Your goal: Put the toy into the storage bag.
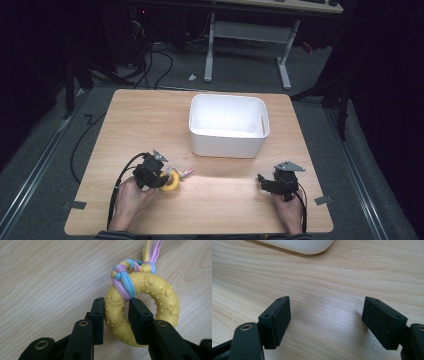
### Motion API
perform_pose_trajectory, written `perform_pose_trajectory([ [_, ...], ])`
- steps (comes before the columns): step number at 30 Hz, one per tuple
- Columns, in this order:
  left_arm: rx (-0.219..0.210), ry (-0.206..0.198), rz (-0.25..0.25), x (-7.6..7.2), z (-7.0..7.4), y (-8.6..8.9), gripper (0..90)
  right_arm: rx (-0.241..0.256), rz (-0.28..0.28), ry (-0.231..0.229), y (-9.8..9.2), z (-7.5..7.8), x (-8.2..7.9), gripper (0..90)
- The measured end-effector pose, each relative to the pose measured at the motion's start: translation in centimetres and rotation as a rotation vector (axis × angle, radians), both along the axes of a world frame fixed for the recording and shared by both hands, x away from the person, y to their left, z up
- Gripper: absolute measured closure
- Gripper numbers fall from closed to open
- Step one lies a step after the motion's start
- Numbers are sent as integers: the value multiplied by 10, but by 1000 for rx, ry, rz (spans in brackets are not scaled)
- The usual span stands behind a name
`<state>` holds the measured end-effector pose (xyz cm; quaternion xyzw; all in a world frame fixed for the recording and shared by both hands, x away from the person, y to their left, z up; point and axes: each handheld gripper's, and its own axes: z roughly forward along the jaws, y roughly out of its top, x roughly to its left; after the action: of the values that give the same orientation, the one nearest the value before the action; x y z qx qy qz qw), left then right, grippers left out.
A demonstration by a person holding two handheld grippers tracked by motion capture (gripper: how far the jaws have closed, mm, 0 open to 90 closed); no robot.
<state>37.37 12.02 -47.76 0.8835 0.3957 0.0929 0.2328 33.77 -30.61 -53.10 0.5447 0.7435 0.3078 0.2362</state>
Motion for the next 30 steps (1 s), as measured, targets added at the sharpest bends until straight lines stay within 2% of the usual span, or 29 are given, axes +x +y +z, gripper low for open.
perform_pose_trajectory([
  [5,-8,4,-14,3,12,-1,667,-1,6,-1,1,0,1,233],
  [8,4,-2,-26,6,26,-2,667,0,12,1,2,0,1,232],
  [14,-7,7,-51,15,49,-9,667,-1,25,0,3,0,0,232],
  [15,3,2,-59,16,56,-13,667,-1,26,0,3,0,0,232],
  [16,3,2,-59,16,56,-13,667,-1,26,0,3,0,0,232],
  [20,-23,-19,-82,12,72,-17,667,-1,25,0,3,0,0,232],
  [30,-52,-38,-124,3,90,-23,667,-1,26,0,3,0,0,232],
])
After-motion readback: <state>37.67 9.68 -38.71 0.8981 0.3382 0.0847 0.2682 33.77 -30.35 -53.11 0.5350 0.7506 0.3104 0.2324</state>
